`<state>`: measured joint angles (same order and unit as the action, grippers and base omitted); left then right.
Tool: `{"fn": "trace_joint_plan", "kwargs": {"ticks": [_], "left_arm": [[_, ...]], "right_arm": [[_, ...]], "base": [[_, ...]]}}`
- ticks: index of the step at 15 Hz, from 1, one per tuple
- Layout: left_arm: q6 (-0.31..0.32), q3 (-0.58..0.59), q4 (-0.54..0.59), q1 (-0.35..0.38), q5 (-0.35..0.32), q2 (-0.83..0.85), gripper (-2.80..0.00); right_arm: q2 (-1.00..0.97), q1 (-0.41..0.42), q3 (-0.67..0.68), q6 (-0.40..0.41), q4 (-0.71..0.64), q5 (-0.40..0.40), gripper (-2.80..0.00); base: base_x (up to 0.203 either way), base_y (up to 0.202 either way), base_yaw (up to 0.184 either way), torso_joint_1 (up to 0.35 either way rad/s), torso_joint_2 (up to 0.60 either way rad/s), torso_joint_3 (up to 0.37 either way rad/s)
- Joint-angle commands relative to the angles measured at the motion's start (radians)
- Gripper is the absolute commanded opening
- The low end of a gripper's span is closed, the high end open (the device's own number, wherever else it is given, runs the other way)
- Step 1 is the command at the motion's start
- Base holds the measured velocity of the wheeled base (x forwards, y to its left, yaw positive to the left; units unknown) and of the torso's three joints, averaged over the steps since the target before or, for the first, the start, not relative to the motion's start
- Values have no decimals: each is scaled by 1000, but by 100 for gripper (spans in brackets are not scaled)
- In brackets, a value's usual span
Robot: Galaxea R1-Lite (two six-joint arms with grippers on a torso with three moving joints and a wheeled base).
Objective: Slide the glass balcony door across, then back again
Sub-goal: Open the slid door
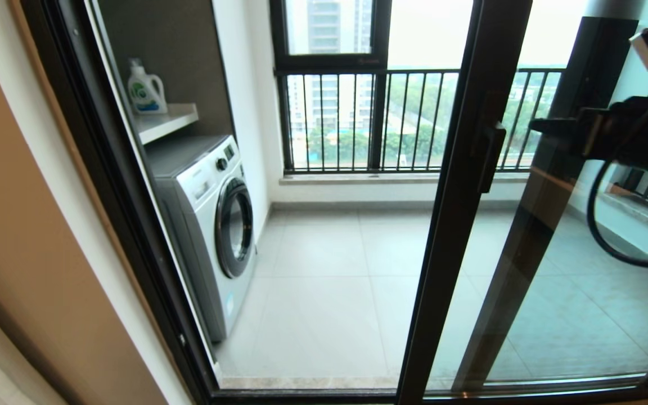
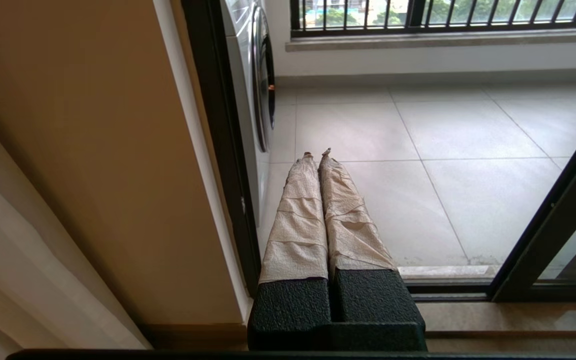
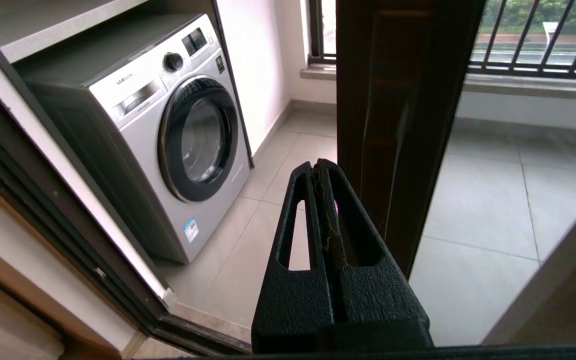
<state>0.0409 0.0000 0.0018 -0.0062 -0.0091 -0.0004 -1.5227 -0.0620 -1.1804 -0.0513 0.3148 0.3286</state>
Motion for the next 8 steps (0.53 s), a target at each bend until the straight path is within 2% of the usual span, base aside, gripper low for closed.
{"fn": "trace_joint_plan", "kwargs": {"ticks": [1,5,8], "left_arm": [[1,0,0,0,0,2,-280],[1,0,0,0,0,2,-280],[1,0,0,0,0,2,-280]], "right_arm": [[-227,-39,-151,-1,1,-10,-280],[-362,-93,-246,-1,6,-87,-280],[-398,-98,-289,-2,6,-101,-280]], "base": [[0,0,0,0,0,0],[0,0,0,0,0,0],[0,0,0,0,0,0]]}}
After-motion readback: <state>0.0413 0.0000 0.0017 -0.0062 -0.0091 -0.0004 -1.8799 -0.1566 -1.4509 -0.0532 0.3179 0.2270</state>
